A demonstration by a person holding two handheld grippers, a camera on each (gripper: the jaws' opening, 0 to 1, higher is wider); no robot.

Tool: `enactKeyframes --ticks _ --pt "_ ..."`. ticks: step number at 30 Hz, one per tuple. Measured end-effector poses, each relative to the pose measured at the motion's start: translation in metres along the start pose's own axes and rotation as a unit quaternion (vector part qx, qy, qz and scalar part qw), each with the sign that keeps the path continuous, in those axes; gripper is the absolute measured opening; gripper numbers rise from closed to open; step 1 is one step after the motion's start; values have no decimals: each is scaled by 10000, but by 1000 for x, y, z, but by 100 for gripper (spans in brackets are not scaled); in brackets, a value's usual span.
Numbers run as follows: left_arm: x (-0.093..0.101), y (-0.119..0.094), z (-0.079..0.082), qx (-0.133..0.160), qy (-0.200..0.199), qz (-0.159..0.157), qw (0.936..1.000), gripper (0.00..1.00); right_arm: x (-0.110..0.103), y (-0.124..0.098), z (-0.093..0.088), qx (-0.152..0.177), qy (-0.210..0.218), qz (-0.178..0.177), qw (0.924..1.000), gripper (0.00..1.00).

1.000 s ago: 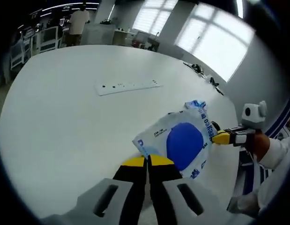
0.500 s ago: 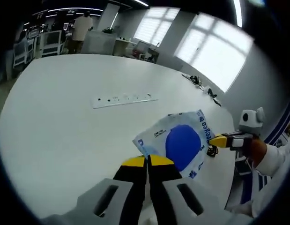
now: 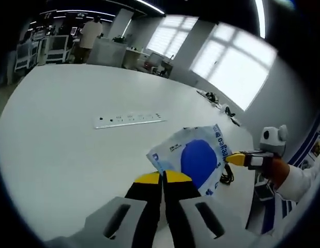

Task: Arrange the tabletop items into an orderly group along one side of the table until the central work area is clear of visible clutter.

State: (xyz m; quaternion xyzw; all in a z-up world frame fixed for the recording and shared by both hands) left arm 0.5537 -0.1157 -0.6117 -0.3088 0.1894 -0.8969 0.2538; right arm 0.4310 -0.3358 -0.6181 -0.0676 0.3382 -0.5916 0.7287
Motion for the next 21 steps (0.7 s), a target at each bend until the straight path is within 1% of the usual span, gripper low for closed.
enactKeyframes --ticks 8,13,15,18,21 --pt "6 11 7 98 -29 -15 9999 0 13 0 10 102 -1 -64 9999 0" --pt "11 17 11 101 -5 -36 9999 0 20 0 12 124 32 -101 9999 0" --pt "12 19 12 107 -15 -47 9999 0 22 0 12 125 44 -126 9998 0" --pt "13 24 11 38 31 -45 10000 0 26 2 10 118 80 -170 9998 0" --pt "11 30 7 -34 -9 -23 10000 0 31 5 5 80 152 -214 9996 0"
Point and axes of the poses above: the point that each gripper's makers call its tool centre point, and the gripper's own axes: y roughly forward along the fingers, x roughly to its right, z roughly out of its top, the point moved 6 cm from there along -y, roughly backward along the fingers, and after that the axes turned 1 degree about x, right-handed, at the moved point
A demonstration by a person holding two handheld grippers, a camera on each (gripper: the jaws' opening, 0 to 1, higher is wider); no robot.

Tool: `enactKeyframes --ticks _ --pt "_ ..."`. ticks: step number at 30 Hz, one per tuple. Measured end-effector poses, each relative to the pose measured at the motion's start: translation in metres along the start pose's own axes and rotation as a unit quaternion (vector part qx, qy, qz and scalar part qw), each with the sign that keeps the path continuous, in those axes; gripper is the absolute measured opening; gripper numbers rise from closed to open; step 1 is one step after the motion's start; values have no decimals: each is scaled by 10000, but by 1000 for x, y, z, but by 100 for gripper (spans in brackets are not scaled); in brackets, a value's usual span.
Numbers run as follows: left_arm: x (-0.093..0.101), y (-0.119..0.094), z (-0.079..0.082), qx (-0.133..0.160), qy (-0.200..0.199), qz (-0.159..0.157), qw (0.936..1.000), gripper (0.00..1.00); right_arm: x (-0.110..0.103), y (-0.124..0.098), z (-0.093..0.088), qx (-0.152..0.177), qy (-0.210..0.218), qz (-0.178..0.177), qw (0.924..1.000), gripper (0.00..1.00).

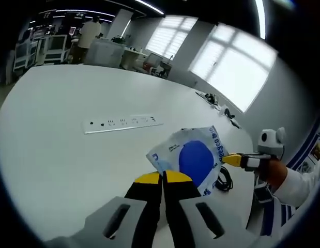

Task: Arrange the tabletop items into an orderly group along one side of the table until the central work area is clear of visible clutter.

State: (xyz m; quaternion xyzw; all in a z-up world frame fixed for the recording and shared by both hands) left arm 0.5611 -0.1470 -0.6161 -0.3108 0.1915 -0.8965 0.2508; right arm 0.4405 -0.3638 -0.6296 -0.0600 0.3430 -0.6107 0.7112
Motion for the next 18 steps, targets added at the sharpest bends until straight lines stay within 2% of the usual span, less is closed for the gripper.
enactKeyframes --ticks 11,18 --pt "-13 27 -19 -365 -132 91 9992 0 19 18 -21 -196 226 -233 9993 0" --pt "-19 39 -27 -500 -224 107 9984 0 29 27 -31 -283 336 -337 9985 0"
Point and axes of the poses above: the point that each gripper's makers call its tool centre point, and the gripper's own axes: y roughly forward along the fingers, x roughly to its right, z roughly out of its top, the point moved 6 cm from there along -y, roughly backward along the fingers, and after that the axes turned 1 degree about x, right-handed, at the moved point
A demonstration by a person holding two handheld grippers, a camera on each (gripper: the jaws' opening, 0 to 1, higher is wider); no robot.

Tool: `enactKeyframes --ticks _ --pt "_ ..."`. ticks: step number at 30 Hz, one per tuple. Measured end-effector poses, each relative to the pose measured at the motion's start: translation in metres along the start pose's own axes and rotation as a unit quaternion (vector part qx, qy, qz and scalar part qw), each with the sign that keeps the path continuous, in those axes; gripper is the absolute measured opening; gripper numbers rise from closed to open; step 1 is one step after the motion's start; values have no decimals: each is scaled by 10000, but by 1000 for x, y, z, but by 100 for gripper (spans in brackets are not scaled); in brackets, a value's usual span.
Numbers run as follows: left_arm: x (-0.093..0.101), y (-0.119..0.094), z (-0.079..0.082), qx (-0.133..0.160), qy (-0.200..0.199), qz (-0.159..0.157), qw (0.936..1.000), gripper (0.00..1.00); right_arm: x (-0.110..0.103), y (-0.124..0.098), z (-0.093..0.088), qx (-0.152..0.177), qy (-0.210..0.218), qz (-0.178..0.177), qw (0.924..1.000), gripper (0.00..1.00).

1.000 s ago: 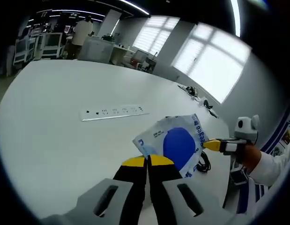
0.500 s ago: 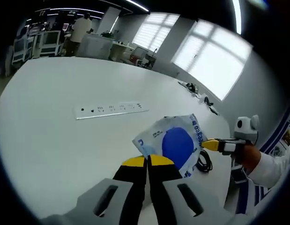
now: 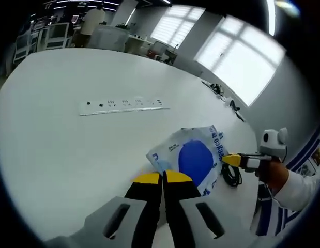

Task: Arrange the tabletop items into an orderly group along one side of the table until the central work area is clear of visible clutter.

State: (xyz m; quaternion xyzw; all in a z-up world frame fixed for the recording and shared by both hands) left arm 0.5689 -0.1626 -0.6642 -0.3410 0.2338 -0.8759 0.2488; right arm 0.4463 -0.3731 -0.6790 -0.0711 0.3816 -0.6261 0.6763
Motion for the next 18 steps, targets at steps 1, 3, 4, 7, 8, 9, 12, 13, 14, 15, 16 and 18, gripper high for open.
enactKeyframes --ticks 1,3,4,7,8,9,12,13,14,15,16,18 --pt "-1 1 -1 -18 -11 8 10000 0 1 2 -1 -20 18 -8 10000 0" --pt "-3 4 -4 -67 -34 15 10000 0 3 4 -3 -29 13 -28 10000 0" --pt "-3 6 -5 -87 -47 26 9999 0 5 5 -3 -40 44 -37 10000 0" --pt "-4 10 -7 -118 -69 35 9999 0 8 8 -6 -55 68 -66 9999 0" --pt "-5 11 -8 -135 -76 43 9999 0 9 8 -7 -70 79 -71 9999 0" --pt "-5 13 -9 -157 -80 42 9998 0 10 8 -7 -70 89 -83 9999 0" --pt "-7 16 -11 -209 -67 71 9997 0 12 10 -11 -105 120 -98 9998 0" --pt "-8 17 -12 -221 -91 78 9997 0 13 11 -11 -106 135 -106 9998 0" --pt "-8 18 -13 -236 -90 75 9997 0 13 11 -12 -108 134 -117 9998 0" --pt "-8 19 -14 -263 -62 92 9996 0 14 12 -13 -120 142 -127 9997 0" --pt "-8 20 -14 -271 -68 98 9996 0 15 12 -13 -132 161 -130 9997 0" --pt "-8 22 -15 -294 -91 89 9995 0 17 14 -15 -140 177 -159 9996 0"
Point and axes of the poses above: the point that each gripper's makers call its tool centre point, and the gripper's own axes: y roughly forward along the fingers, x roughly to its right, z roughly out of its top, the point moved 6 cm from there along -y, roughly backward along the fingers, and after that the axes turned 1 degree about x, right-handed, at the moved point
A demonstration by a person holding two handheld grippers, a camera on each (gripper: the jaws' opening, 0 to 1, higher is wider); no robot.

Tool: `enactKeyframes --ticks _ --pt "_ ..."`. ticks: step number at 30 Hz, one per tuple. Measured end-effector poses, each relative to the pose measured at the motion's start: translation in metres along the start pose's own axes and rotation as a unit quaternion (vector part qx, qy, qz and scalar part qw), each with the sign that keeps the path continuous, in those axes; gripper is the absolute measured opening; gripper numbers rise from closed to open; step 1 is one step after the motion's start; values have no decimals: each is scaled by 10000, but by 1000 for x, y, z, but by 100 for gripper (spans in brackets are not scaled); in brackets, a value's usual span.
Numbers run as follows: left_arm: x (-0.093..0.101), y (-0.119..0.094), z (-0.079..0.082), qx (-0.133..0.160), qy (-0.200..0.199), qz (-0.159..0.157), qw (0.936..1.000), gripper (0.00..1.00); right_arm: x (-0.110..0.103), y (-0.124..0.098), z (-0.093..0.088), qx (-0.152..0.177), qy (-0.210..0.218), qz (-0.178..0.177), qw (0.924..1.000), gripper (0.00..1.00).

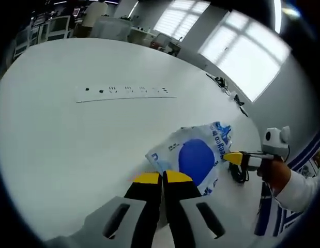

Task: Arrange the tabletop items into an orderly group along one side of the table until the central work area is clear of visible clutter.

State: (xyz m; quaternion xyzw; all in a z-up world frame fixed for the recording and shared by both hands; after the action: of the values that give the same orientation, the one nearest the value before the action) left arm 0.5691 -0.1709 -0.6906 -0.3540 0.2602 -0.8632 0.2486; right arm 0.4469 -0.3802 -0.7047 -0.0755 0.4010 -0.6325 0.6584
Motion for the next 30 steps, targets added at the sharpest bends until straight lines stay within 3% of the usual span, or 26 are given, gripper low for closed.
enactKeyframes --ticks 30 --pt "-11 12 -5 -98 -105 106 9998 1 5 7 -2 46 102 -107 9999 1"
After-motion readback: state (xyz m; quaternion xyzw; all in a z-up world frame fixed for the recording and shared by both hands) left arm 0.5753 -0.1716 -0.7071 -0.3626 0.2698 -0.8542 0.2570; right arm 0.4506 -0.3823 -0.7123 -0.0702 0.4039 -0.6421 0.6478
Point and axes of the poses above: the point that each gripper's makers call its tool centre point, and the gripper's own axes: y roughly forward along the fingers, x roughly to its right, z roughly out of its top, the point moved 6 cm from there along -y, roughly backward along the fingers, and after that the axes turned 1 degree about x, right-handed, at the moved point
